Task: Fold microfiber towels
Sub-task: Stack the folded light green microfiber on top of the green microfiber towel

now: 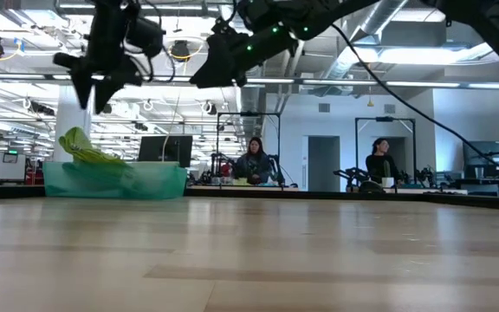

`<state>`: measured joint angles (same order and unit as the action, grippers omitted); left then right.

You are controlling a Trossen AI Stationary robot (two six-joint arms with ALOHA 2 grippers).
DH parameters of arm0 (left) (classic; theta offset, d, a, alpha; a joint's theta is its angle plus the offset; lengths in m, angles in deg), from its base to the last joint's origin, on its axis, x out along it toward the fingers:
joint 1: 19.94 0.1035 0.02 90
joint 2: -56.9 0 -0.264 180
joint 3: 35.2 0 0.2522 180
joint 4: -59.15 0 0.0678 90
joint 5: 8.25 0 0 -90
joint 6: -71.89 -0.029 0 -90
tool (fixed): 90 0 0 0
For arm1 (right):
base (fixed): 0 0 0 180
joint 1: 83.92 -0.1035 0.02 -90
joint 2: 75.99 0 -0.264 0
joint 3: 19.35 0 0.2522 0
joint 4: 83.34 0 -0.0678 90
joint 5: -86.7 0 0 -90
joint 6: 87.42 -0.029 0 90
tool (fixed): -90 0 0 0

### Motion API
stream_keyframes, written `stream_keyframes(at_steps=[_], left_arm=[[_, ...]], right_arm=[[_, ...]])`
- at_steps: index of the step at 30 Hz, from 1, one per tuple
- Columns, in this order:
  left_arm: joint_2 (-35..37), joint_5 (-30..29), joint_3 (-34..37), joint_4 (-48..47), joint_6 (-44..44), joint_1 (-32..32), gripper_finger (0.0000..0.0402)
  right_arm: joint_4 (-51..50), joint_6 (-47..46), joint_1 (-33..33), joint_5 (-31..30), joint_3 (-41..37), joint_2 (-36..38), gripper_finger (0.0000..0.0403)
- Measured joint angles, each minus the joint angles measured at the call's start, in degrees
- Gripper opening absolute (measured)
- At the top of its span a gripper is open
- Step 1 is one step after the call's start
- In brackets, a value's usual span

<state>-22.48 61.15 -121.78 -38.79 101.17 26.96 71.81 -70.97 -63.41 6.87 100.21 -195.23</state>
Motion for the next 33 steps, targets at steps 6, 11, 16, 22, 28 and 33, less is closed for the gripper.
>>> stream_keyframes(at_steps=[6,11,16,22,28,33], left_arm=[[-0.46,9.16,-1.13,10.11,-8.88,-0.25,0.0172],[-4.85,10.36,2.47,13.73,-10.78,0.49,0.0172],[-11.05,12.06,5.63,13.99,-12.33,0.68,0.0172],[-15.95,9.43,5.73,17.57,-13.64,1.01,0.0172],[-20.08,9.5,5.75,18.28,-14.13,1.95,0.0172],[-21.07,9.02,5.3,20.14,-16.18,2.14,0.0172]], right_arm=[[-1.0,0.0,-0.22,0.13,0.0,0.57,0.0233],[-2.14,0.0,-0.25,0.16,0.0,0.57,0.0233],[-2.77,0.0,-0.18,0.18,0.0,0.57,0.0233],[-3.95,0.0,-0.17,0.18,0.0,0.57,0.0233],[-3.96,0.0,-0.17,0.06,0.0,0.57,0.0233],[-3.98,0.0,-0.1,0.03,0.0,0.57,0.0233]])
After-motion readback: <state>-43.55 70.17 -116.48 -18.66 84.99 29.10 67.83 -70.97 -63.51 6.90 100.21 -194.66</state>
